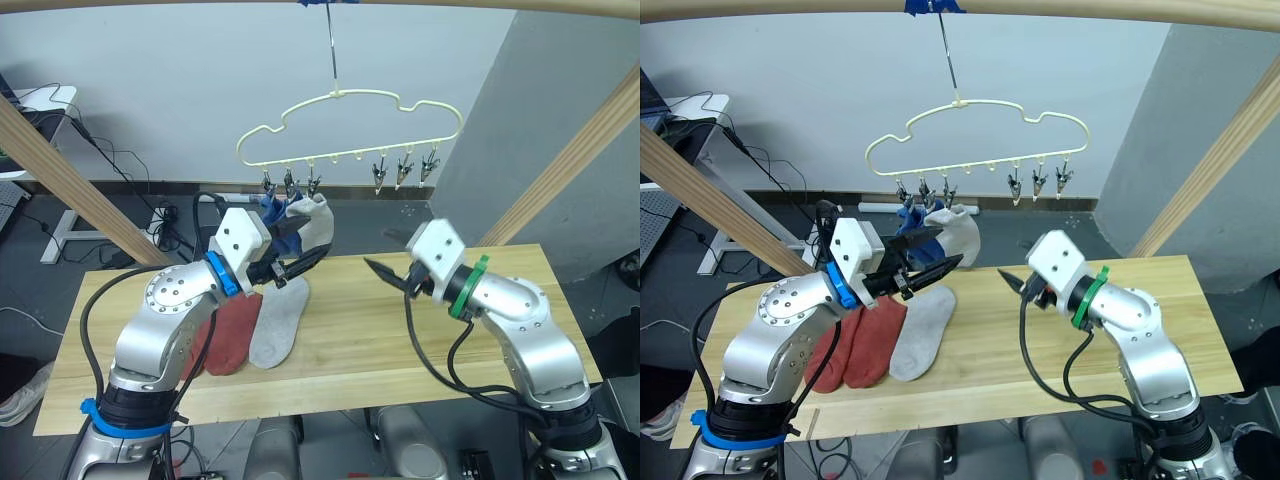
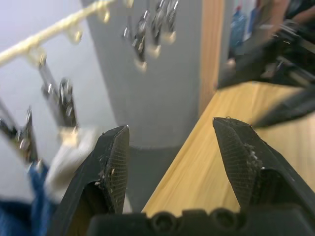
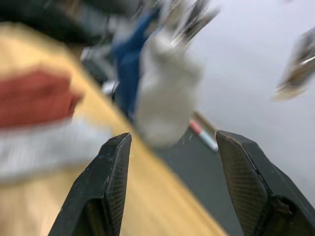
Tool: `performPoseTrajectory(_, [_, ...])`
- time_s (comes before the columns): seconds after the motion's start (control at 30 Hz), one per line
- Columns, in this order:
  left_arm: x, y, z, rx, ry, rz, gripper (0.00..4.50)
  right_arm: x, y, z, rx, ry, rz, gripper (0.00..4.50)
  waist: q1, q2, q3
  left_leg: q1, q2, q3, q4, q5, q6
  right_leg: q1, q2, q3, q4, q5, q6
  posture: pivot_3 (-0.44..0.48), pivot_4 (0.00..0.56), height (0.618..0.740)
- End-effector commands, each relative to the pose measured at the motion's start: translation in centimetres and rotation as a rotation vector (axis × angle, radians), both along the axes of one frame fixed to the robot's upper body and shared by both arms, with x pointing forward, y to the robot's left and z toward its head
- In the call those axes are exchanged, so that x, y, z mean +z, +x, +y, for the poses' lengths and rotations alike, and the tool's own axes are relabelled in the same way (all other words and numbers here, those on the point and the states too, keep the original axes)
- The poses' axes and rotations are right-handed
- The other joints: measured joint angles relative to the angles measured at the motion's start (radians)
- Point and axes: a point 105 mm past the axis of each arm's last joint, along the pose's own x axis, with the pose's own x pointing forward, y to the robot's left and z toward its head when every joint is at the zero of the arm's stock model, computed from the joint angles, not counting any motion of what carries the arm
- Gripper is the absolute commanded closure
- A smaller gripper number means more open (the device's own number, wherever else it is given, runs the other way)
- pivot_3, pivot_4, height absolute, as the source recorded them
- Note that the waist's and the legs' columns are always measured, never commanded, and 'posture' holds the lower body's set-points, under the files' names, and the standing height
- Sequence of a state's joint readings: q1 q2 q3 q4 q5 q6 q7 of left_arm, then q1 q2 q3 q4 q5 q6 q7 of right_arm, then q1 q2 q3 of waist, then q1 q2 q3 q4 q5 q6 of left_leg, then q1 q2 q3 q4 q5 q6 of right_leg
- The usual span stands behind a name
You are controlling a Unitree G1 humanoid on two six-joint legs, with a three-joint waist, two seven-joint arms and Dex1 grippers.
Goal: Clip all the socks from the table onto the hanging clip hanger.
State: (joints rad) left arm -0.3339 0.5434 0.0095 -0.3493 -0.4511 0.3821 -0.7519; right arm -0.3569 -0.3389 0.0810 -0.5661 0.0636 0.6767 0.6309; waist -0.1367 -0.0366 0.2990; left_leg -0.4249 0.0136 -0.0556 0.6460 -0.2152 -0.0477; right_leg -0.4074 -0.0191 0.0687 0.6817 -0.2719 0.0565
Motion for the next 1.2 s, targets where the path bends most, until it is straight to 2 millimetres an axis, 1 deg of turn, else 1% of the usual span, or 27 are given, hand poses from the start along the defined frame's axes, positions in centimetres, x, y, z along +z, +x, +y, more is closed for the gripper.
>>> performPoseTrajectory(0.03, [1.9, -0.8, 0.0, -0.044, 0.027, -0.084, 1.52, 2.6, 1.3, -1.0, -0.091, 0.106, -0.03, 1.68, -0.001, 0.0, 0.0, 0.0, 0.0, 0.0, 0.0, 0.001, 0.0, 0.0, 0.0, 0.0, 0.0, 0.001, 0.0, -0.174, 0.239, 0.74])
performPoseTrajectory(0.13, [2.7, -0.5, 0.0, -0.04, 0.019, -0.104, 1.52, 3.4, 2.2, -1.1, -0.121, 0.149, -0.023, 1.68, -0.001, 0.0, 0.0, 0.0, 0.0, 0.0, 0.0, 0.001, 0.0, 0.0, 0.0, 0.0, 0.0, 0.001, 0.0, -0.168, 0.235, 0.74])
performPoseTrajectory(0.3, [3.4, -0.3, -0.4, -0.04, 0.004, -0.122, 1.52, 3.7, 3.1, -0.7, -0.119, 0.169, -0.004, 1.68, 0.0, 0.0, 0.0, -0.001, 0.0, 0.0, -0.001, 0.001, 0.0, 0.0, -0.001, 0.0, -0.001, 0.001, 0.0, -0.166, 0.232, 0.74])
performPoseTrajectory(0.37, [3.4, -0.3, -0.6, -0.041, 0.003, -0.124, 1.52, 3.6, 3.6, -0.7, -0.132, 0.184, 0.012, 2.05, 0.0, 0.0, 0.0, -0.001, 0.0, 0.0, -0.001, 0.001, 0.001, 0.0, -0.002, 0.0, -0.001, 0.001, 0.0, -0.163, 0.232, 0.74])
performPoseTrajectory(0.43, [3.4, -0.3, -0.7, -0.042, 0.004, -0.125, 1.52, 3.5, 3.9, -0.7, -0.145, 0.187, 0.022, 2.58, 0.0, 0.0, 0.0, -0.001, 0.0, 0.0, -0.002, 0.001, 0.001, 0.0, -0.002, -0.001, -0.001, 0.001, 0.0, -0.162, 0.232, 0.74])
performPoseTrajectory(0.73, [3.0, -0.2, -1.0, -0.046, 0.011, -0.121, 1.52, 3.6, 5.1, -0.2, -0.162, 0.181, 0.04, 2.58, -0.001, 0.0, 0.0, -0.001, 0.0, 0.0, -0.001, 0.001, 0.001, 0.0, -0.001, -0.001, 0.0, 0.001, 0.0, -0.171, 0.228, 0.74])
performPoseTrajectory(1.07, [2.4, -0.3, -1.1, -0.052, 0.026, -0.113, 1.52, 4.4, 6.6, 0.9, -0.158, 0.164, 0.014, 2.58, -0.002, 0.0, 0.0, -0.001, -0.001, 0.0, -0.001, 0.001, 0.001, -0.001, -0.001, -0.001, 0.0, 0.001, 0.0, -0.17, 0.224, 0.74])
performPoseTrajectory(1.2, [2.3, -0.4, -1.2, -0.053, 0.026, -0.109, 1.52, 4.7, 6.9, 1.5, -0.142, 0.163, 0.004, 2.58, -0.002, 0.0, 0.0, -0.001, 0.0, 0.0, -0.001, 0.001, 0.001, -0.001, -0.001, -0.001, 0.0, 0.002, -0.001, -0.166, 0.222, 0.74])
